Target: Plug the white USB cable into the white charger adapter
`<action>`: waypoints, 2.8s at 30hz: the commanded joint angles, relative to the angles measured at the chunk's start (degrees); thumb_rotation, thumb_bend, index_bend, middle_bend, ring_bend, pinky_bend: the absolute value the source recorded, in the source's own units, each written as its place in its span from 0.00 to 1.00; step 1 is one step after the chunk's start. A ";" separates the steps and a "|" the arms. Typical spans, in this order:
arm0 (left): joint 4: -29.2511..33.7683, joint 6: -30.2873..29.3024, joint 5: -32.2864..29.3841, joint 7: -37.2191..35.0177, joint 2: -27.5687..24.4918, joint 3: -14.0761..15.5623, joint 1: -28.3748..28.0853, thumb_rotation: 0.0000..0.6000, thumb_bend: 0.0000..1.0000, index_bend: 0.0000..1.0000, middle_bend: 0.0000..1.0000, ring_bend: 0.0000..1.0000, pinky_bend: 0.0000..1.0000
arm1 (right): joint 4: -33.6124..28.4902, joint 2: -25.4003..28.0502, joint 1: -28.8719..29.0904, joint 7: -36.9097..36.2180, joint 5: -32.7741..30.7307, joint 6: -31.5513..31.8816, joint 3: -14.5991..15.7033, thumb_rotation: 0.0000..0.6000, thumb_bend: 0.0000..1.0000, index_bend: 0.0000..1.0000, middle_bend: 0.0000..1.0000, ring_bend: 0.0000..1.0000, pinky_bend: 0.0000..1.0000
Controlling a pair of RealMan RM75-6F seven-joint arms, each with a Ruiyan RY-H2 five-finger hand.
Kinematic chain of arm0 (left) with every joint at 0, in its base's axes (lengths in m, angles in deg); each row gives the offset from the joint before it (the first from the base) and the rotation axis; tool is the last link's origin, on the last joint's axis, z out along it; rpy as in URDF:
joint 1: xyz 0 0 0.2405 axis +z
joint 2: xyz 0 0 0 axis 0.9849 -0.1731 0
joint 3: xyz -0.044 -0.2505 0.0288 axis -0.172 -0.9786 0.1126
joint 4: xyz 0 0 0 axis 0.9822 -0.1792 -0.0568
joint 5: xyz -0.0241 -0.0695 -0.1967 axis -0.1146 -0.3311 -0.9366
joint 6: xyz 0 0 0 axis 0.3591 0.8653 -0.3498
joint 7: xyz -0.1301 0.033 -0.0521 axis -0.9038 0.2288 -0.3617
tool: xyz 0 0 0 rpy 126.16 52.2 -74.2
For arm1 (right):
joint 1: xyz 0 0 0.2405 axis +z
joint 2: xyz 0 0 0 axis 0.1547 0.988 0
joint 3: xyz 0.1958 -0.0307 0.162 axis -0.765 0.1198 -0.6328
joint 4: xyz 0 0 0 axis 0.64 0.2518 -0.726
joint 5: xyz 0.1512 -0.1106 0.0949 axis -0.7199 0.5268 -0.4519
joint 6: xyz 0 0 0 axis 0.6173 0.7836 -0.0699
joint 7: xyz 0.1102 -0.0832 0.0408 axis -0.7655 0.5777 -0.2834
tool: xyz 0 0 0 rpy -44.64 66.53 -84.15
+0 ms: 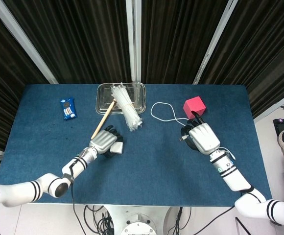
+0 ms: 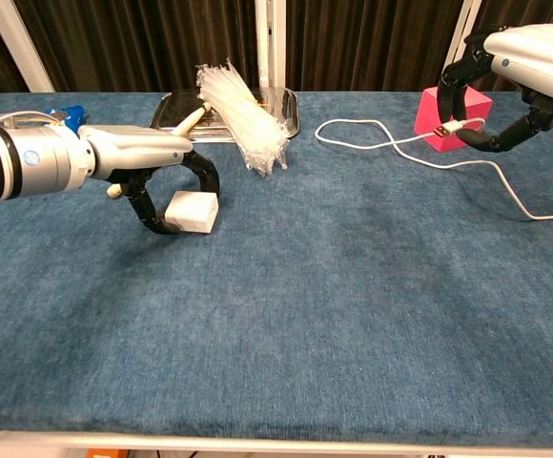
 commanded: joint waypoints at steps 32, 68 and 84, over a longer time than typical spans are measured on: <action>8.05 -8.57 -8.21 3.88 -2.77 1.00 2.15 1.00 0.21 0.46 0.49 0.35 0.10 | -2.35 -1.89 0.81 2.76 -0.25 -1.34 -0.38 1.00 0.42 0.63 0.50 0.28 0.06; 25.84 -24.07 -16.44 14.66 -5.36 -3.94 3.04 0.73 0.19 0.46 0.50 0.38 0.14 | -13.60 -19.69 14.06 35.29 -32.68 -3.54 -13.08 1.00 0.42 0.65 0.51 0.31 0.07; 25.88 -26.45 -16.88 18.36 -2.22 -4.71 0.95 0.73 0.19 0.46 0.50 0.38 0.14 | -12.78 -20.43 16.02 32.36 -36.50 -3.23 -13.56 1.00 0.42 0.65 0.51 0.31 0.07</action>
